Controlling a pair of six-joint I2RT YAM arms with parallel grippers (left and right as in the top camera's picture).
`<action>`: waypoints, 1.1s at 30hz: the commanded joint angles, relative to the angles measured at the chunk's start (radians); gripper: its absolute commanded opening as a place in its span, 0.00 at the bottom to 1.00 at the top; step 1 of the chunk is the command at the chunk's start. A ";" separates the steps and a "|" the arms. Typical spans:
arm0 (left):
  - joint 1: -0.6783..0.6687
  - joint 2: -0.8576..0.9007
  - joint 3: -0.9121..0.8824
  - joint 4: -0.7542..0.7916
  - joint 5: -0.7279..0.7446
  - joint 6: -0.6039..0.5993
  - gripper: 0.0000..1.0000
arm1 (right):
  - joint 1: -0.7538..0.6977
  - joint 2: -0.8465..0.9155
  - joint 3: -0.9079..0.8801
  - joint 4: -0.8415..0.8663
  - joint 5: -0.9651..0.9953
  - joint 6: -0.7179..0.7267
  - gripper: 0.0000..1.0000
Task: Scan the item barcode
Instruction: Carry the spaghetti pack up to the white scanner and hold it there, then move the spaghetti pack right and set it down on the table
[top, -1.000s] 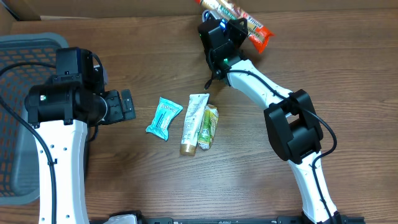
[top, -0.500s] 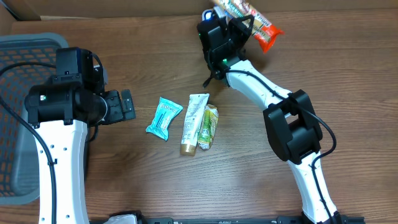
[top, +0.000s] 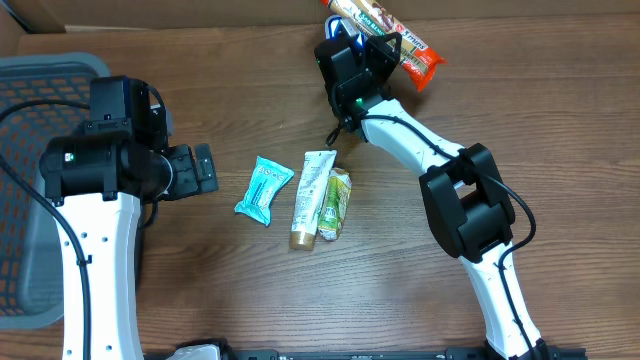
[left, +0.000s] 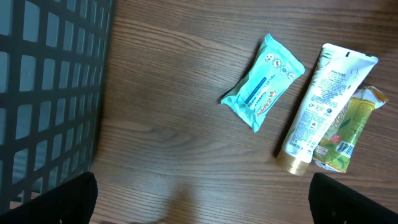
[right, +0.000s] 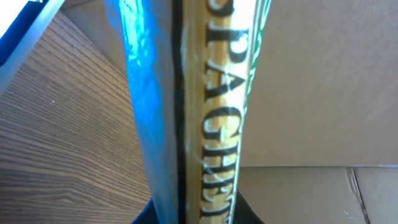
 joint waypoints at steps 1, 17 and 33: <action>0.005 0.003 0.013 -0.002 -0.009 0.022 1.00 | 0.000 -0.032 0.024 0.032 0.044 0.079 0.04; 0.005 0.003 0.013 -0.002 -0.009 0.022 1.00 | -0.069 -0.465 0.025 -0.592 -0.751 0.789 0.04; 0.005 0.003 0.013 -0.002 -0.009 0.022 1.00 | -0.656 -0.577 -0.164 -1.068 -1.463 0.949 0.04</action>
